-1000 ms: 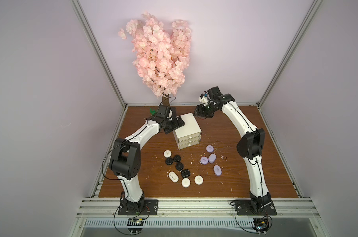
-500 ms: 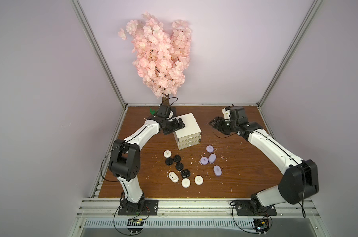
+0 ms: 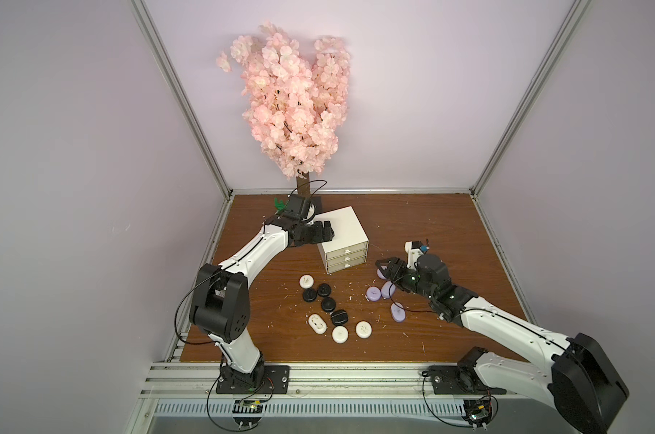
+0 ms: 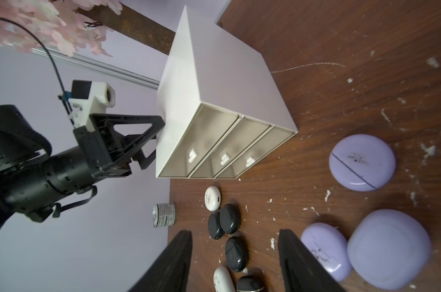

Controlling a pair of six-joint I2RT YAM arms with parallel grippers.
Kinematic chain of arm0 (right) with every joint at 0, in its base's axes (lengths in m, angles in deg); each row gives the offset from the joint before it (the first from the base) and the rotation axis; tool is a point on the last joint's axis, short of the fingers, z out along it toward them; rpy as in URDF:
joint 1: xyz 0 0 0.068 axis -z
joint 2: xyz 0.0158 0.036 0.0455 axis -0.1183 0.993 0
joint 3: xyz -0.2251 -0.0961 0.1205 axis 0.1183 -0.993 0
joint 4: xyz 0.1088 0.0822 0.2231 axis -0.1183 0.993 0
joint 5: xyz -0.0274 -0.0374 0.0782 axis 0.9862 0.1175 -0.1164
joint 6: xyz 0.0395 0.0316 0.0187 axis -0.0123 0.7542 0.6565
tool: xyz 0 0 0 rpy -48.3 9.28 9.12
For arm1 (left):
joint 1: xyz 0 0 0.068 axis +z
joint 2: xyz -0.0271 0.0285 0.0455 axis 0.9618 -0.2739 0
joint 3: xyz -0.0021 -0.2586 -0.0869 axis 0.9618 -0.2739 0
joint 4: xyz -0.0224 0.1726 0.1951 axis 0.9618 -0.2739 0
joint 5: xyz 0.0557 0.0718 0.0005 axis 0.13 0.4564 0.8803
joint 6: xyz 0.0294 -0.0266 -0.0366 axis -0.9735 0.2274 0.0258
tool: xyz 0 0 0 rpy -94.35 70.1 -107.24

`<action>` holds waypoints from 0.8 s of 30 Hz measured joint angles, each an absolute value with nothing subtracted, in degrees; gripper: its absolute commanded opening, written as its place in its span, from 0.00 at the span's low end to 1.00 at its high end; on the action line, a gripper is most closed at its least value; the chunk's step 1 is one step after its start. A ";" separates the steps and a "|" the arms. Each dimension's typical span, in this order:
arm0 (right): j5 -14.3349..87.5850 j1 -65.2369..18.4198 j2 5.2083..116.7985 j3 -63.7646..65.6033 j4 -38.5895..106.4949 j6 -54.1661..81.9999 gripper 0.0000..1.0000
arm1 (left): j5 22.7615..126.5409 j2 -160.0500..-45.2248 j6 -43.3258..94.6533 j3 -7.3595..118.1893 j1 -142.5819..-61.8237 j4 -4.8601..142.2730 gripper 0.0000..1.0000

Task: Put the bluetooth earphones in the drawer according to color
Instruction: Open the drawer in the storage box.

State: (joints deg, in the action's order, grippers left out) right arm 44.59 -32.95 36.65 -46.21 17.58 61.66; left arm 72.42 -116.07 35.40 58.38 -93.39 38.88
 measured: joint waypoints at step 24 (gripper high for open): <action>61.90 -45.21 65.41 -39.65 -14.98 69.85 0.36 | 67.18 -116.15 32.19 55.89 -90.53 46.24 0.64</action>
